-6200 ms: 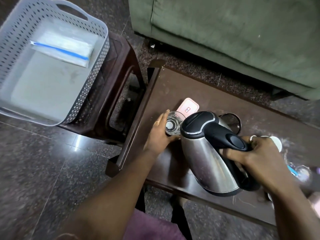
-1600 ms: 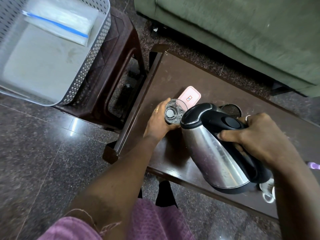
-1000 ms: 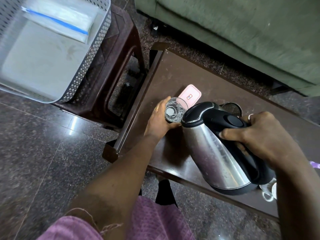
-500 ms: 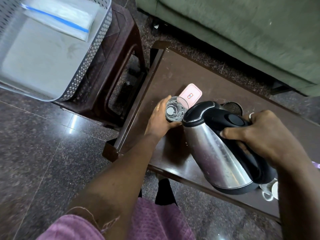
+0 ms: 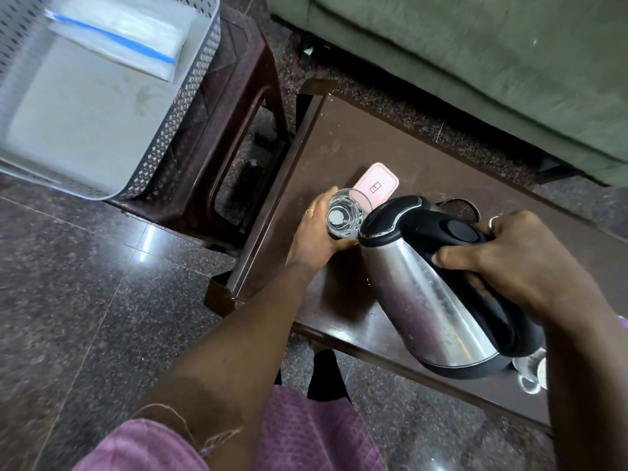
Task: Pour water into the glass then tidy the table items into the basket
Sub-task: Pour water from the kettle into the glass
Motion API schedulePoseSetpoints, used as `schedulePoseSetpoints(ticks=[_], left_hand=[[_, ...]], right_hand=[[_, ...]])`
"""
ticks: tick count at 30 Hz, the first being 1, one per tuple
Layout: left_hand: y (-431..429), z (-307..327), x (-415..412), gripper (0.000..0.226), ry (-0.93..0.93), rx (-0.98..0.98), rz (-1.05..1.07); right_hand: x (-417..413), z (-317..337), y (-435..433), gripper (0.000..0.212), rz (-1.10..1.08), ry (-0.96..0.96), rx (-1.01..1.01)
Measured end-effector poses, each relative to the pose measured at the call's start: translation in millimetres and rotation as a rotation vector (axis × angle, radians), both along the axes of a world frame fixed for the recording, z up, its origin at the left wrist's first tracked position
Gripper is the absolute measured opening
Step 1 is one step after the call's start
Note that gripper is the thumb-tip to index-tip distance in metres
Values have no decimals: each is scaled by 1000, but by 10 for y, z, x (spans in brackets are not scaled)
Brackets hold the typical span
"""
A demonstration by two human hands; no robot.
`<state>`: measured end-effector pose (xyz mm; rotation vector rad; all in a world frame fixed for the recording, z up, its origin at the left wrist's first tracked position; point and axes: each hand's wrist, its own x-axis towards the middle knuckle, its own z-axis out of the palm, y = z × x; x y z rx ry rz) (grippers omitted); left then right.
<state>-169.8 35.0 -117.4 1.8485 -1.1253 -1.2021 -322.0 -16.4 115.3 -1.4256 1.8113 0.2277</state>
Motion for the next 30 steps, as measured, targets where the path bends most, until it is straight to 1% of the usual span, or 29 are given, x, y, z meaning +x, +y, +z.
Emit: schedulePoseSetpoints(ticks=[7, 12, 21, 30], left_hand=[[-3, -6, 3, 99, 0, -7, -3], [8, -31, 2, 99, 11, -23, 6], [8, -47, 2, 99, 11, -28, 4], [12, -27, 9, 98, 13, -22, 4]], right_hand=[[15, 7, -4, 21, 5, 12, 1], [32, 2, -4, 25, 18, 27, 4], [64, 8, -10, 25, 3, 1, 40], [88, -7, -40, 23, 0, 19, 46]])
